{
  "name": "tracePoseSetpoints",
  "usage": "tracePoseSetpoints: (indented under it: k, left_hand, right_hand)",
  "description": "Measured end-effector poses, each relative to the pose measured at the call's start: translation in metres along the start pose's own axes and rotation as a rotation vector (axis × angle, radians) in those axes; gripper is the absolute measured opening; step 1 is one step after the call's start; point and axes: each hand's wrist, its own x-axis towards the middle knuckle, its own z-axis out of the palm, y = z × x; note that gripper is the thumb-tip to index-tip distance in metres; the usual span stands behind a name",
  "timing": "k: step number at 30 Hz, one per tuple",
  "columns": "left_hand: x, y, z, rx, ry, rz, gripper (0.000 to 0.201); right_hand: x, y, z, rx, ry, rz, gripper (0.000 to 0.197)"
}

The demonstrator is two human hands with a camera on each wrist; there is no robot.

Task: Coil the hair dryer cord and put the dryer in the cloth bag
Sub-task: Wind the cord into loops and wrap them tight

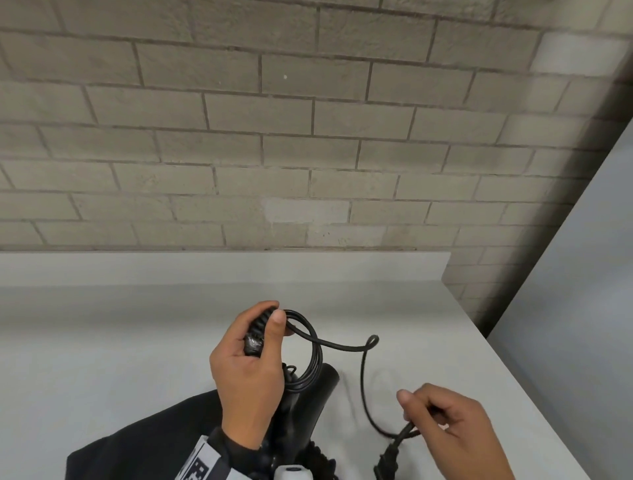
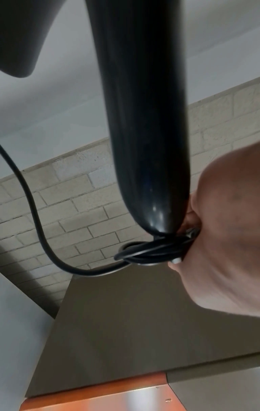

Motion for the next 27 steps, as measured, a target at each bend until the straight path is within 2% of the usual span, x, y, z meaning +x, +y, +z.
tracePoseSetpoints:
  k: [5, 6, 7, 9, 12, 14, 15, 17, 19, 22, 24, 27]
  left_hand:
    - [-0.003, 0.003, 0.003, -0.014, -0.025, -0.001, 0.017]
    - [-0.003, 0.003, 0.004, -0.014, -0.026, -0.003, 0.018]
    - [-0.003, 0.003, 0.004, -0.015, -0.027, -0.002, 0.017]
    - [-0.004, 0.003, 0.005, -0.014, -0.023, 0.003, 0.015]
    - [-0.004, 0.003, 0.005, -0.002, -0.022, 0.014, 0.013]
    - [-0.005, 0.003, 0.006, 0.005, -0.027, 0.021, 0.01]
    - [-0.006, 0.003, 0.006, 0.004, -0.03, 0.025, 0.012]
    - [-0.006, 0.004, 0.005, 0.003, -0.036, 0.038, 0.017]
    - [-0.007, 0.004, 0.005, 0.01, -0.039, 0.049, 0.017]
    - [-0.007, 0.004, 0.004, 0.027, -0.05, 0.07, 0.015]
    - [-0.007, 0.003, 0.004, 0.036, -0.069, 0.096, 0.023]
    - [-0.009, 0.003, 0.003, 0.041, -0.139, 0.138, 0.021]
  right_hand:
    - [0.004, 0.058, -0.009, -0.338, -0.041, -0.026, 0.029]
    - [0.005, 0.066, -0.009, -0.407, -0.056, -0.058, 0.022]
    - [0.006, 0.069, -0.006, -0.464, -0.055, -0.109, 0.023]
    - [0.008, 0.063, 0.004, -0.457, 0.015, -0.251, 0.025]
    - [0.008, 0.026, 0.025, -0.336, 0.261, -0.456, 0.02]
    - [0.01, 0.004, 0.036, -0.31, 0.378, -0.515, 0.031]
    - [0.012, -0.005, 0.04, -0.344, 0.375, -0.527, 0.04]
    - [0.018, -0.014, 0.044, -0.478, 0.249, -0.562, 0.051]
    - [0.024, -0.017, 0.046, -0.546, 0.093, -0.563, 0.041]
    - [0.032, -0.027, 0.043, -0.488, -0.015, -0.581, 0.015]
    - [0.037, -0.04, 0.036, -0.423, -0.046, -0.609, 0.016]
    - [0.047, -0.065, 0.025, -0.294, -0.049, -0.614, 0.015]
